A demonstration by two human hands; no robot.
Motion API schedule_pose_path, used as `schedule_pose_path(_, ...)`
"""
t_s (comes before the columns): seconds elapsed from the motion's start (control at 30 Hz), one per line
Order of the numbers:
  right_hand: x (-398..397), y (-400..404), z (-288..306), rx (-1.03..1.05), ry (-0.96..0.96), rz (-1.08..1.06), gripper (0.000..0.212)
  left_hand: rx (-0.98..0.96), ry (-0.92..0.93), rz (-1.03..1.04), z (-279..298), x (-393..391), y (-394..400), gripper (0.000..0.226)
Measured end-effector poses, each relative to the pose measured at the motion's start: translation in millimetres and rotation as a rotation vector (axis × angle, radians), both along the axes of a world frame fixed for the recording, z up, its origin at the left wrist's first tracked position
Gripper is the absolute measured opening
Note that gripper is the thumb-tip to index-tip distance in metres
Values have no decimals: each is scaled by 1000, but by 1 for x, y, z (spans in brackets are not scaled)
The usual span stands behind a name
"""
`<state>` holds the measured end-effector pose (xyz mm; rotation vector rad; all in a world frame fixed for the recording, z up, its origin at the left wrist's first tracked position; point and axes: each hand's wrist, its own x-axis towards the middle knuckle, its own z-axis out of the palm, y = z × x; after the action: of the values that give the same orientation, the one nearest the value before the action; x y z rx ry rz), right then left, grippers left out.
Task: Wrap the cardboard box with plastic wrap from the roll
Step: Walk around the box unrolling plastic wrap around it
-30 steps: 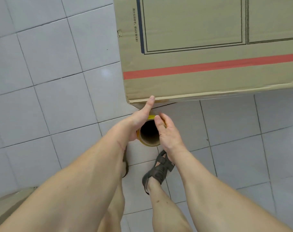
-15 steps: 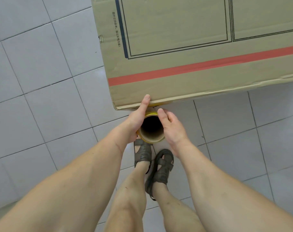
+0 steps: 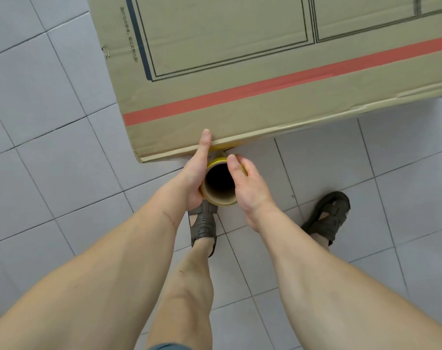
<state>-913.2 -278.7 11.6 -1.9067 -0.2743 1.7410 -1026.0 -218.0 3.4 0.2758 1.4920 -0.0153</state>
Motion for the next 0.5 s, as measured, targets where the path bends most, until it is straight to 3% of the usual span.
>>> schedule_pose_path(0.13,17,0,-5,21,-114,-29,54,-105,-29,71,0,20,-19,115)
schedule_pose_path(0.3,38,-7,-11,26,-35,27,61,88,196,-2,-8,34,-19,102)
schedule_pose_path(0.4,40,-11,-15,21,-8,3,59,36,94,69,-3,42,-14,94)
schedule_pose_path(0.5,47,-5,-14,28,-54,-13,51,-48,-17,119,-1,51,-17,106)
